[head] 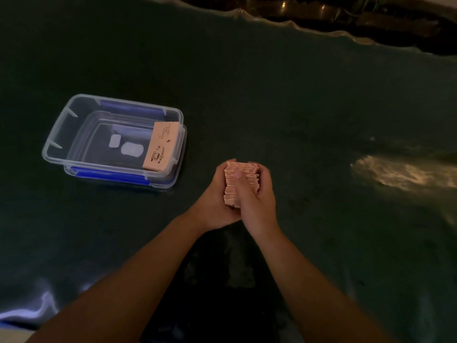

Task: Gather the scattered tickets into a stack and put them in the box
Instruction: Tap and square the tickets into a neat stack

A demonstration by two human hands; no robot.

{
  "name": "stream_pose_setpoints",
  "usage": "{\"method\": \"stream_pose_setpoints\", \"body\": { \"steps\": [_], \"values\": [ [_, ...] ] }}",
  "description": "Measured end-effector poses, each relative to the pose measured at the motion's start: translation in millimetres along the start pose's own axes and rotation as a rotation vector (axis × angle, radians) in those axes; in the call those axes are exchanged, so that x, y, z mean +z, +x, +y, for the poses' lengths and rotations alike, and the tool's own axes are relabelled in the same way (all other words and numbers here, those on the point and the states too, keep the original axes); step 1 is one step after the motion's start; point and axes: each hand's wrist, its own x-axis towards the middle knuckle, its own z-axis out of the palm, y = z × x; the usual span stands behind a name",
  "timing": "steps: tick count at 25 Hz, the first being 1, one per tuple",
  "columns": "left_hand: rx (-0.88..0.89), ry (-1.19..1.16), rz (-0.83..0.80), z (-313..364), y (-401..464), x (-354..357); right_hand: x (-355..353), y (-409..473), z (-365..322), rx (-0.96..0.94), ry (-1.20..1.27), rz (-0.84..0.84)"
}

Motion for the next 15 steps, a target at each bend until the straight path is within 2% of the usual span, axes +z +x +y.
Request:
{"method": "stream_pose_setpoints", "body": {
  "steps": [4,7,11,15],
  "values": [
    [-0.009,0.015,0.052,-4.3,-4.8,-0.8,5.1,-0.9,0.0,0.007,-0.012,0.048],
    [-0.058,-0.013,0.071,0.1,-6.1,-1.3,8.2,0.0,-4.0,0.023,-0.026,0.017],
    [-0.111,-0.04,0.094,1.9,-6.1,-7.1,-1.7,2.3,-0.4,0.033,0.017,-0.11],
    [-0.263,-0.222,0.082,5.3,-14.8,-12.2,-37.0,-2.8,9.7,0.082,0.004,-0.275]
  ]
}}
